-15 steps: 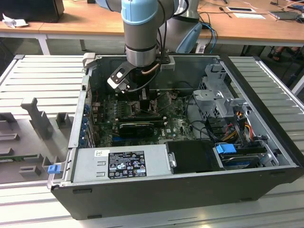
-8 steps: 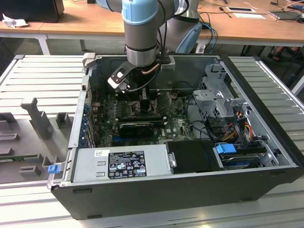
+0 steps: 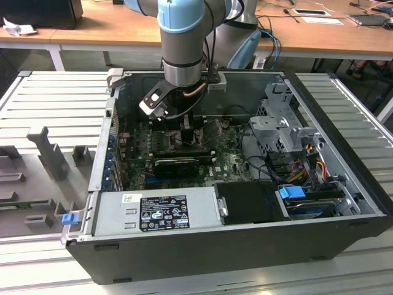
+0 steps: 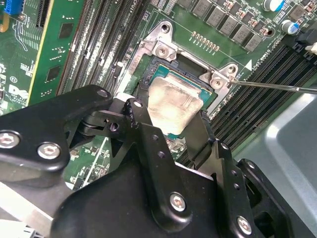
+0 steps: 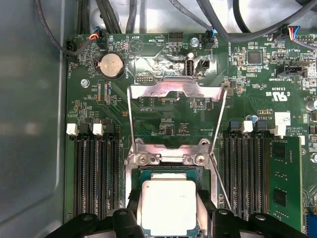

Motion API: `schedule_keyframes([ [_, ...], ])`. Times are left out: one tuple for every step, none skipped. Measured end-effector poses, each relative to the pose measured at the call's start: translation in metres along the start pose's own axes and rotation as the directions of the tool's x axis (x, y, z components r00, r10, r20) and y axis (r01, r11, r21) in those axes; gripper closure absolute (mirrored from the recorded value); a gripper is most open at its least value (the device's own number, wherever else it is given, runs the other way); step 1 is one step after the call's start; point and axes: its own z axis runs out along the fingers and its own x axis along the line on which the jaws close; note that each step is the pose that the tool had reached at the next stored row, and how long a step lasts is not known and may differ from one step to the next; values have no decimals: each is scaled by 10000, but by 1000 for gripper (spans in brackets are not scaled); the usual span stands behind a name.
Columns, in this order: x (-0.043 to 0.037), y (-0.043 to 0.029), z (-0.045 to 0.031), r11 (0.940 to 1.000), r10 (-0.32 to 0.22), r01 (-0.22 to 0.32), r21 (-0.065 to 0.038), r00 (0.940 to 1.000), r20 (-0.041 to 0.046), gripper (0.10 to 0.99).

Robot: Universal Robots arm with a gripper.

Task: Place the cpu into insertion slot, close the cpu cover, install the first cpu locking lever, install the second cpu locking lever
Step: 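Place the cpu into insertion slot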

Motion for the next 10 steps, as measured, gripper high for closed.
schedule_keyframes([
  [0, 0, 1, 10000, 0, 0, 0, 10000, -1, 545],
  [0, 0, 1, 10000, 0, 0, 0, 10000, 0, 482],
  [0, 0, 1, 10000, 0, 0, 1, 10000, 1, 482],
  [0, 0, 1, 10000, 0, 0, 0, 10000, 0, 482],
  [0, 0, 1, 10000, 0, 0, 0, 10000, 1, 482],
  [0, 0, 1, 10000, 0, 0, 0, 10000, 1, 482],
  [0, 0, 1, 10000, 2, -2, 0, 10000, 1, 482],
  [0, 0, 1, 10000, 6, -6, 1, 10000, 3, 498],
  [0, 0, 1, 10000, 10, -10, 1, 10000, 3, 561],
  [0, 0, 2, 10000, 17, -17, 0, 10000, 10, 561],
])
